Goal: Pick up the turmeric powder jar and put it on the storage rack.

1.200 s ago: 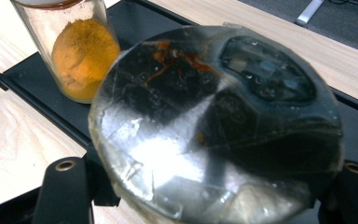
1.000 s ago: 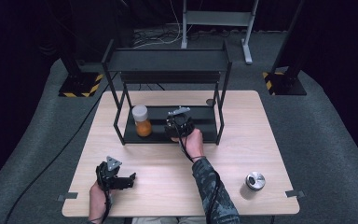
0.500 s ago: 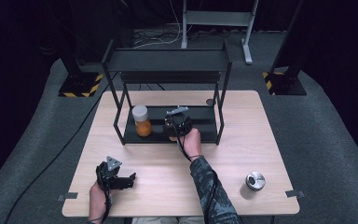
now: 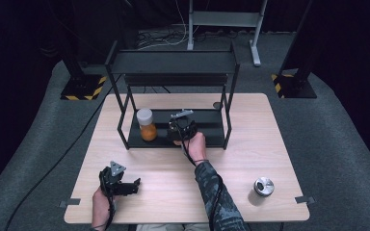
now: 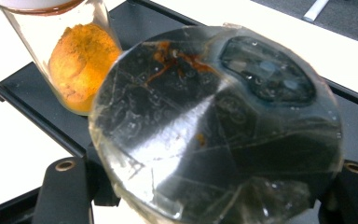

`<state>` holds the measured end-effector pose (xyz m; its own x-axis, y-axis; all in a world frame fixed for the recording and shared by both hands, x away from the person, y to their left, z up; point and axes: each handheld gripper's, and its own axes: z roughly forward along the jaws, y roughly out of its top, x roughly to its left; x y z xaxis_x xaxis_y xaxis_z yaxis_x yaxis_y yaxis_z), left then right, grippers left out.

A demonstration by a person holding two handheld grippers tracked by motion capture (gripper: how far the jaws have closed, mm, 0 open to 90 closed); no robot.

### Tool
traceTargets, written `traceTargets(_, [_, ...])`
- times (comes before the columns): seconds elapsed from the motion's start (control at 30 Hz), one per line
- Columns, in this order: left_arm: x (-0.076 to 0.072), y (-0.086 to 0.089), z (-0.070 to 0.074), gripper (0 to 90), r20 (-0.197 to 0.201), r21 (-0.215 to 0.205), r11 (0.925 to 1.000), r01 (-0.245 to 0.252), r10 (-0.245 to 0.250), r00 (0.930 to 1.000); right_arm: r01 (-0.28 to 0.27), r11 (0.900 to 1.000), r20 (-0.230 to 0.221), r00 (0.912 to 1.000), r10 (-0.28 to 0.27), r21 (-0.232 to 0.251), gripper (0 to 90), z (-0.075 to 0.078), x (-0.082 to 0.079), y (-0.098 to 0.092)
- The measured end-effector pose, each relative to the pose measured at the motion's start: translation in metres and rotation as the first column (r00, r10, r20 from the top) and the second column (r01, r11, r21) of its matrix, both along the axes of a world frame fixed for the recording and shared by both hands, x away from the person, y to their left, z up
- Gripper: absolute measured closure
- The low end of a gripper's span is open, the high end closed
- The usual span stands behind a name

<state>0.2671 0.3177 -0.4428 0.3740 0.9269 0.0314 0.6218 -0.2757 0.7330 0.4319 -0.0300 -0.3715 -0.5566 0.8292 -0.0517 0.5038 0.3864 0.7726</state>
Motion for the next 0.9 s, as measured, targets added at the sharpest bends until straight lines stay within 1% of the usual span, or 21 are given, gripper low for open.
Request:
traceTargets(0.17, [0.0, 0.0, 0.0, 0.9, -0.001, -0.001, 1.0, 0.001, -0.001, 1.0, -0.001, 1.0, 0.006, 1.0, 0.001, -0.002, 30.4, -0.002, 0.003, 0.003])
traceTargets(0.37, [0.0, 0.0, 0.0, 0.9, -0.002, -0.002, 1.0, 0.001, -0.001, 1.0, 0.004, 1.0, 0.002, 1.0, -0.004, 0.005, 30.5, -0.005, 0.006, 0.006])
traceTargets(0.47, [0.0, 0.0, 0.0, 0.9, -0.001, -0.001, 1.0, 0.0, 0.0, 1.0, 0.01, 1.0, 0.001, 1.0, -0.01, 0.001, 30.5, -0.006, 0.007, 0.009])
traceTargets(0.9, [0.0, 0.0, 0.0, 1.0, -0.001, -0.001, 1.0, 0.001, -0.001, 1.0, 0.013, 1.0, 0.01, 0.9999, -0.013, 0.016, 30.5, -0.008, 0.011, 0.01])
